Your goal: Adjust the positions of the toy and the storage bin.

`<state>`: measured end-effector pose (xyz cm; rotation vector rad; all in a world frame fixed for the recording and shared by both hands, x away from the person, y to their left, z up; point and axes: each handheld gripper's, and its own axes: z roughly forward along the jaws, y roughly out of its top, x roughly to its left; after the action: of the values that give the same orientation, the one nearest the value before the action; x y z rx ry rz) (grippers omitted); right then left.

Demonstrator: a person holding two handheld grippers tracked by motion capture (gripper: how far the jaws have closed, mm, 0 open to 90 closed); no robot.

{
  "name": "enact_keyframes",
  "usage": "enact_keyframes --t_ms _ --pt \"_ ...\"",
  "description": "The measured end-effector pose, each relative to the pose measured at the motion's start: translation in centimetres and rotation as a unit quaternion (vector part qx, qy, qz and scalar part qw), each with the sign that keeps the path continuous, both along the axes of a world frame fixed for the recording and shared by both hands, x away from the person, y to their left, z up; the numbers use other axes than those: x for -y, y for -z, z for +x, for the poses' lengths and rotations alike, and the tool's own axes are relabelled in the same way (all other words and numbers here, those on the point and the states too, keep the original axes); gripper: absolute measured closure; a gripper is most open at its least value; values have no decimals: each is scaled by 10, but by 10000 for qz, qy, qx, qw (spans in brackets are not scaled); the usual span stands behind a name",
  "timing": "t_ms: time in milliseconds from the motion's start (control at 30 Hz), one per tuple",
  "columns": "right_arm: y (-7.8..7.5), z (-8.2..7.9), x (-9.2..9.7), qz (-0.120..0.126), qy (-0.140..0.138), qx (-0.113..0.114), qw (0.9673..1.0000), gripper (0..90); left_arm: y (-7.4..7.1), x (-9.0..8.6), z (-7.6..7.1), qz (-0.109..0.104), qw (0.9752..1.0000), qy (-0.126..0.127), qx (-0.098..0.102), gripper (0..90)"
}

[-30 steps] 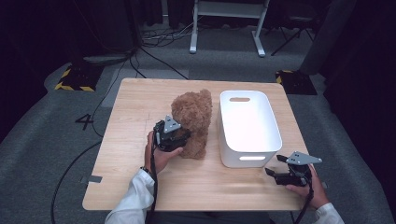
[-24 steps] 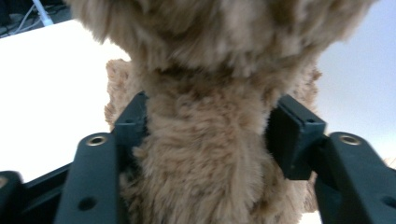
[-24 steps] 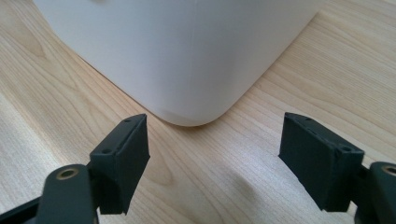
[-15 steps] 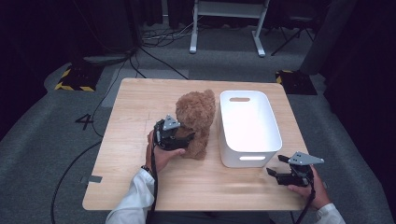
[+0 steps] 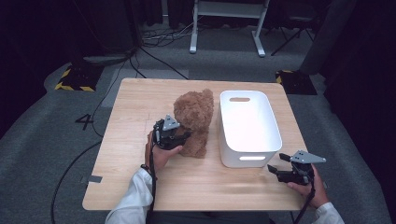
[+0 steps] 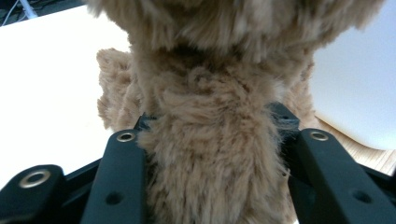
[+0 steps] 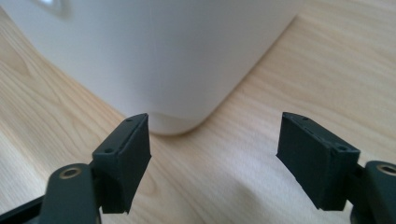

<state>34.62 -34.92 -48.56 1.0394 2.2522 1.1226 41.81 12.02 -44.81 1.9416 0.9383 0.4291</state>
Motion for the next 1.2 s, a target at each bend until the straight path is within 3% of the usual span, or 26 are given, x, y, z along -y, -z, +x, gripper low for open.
enact_keyframes --t_ms 300,533,867,1200 --pt "-12 2 -18 324 -648 330 9968 215 2 -14 -1 -130 9998 -108 -73 567" --pt "-14 17 -22 400 -826 205 9956 144 4 -19 -1 -212 9997 -111 -99 566" --pt "-13 39 -31 349 -1103 283 9929 162 4 -24 -2 -250 9995 -67 -158 565" --pt "-13 46 -50 331 -1193 338 9917 195 5 -25 -3 -268 9995 -77 -153 566"
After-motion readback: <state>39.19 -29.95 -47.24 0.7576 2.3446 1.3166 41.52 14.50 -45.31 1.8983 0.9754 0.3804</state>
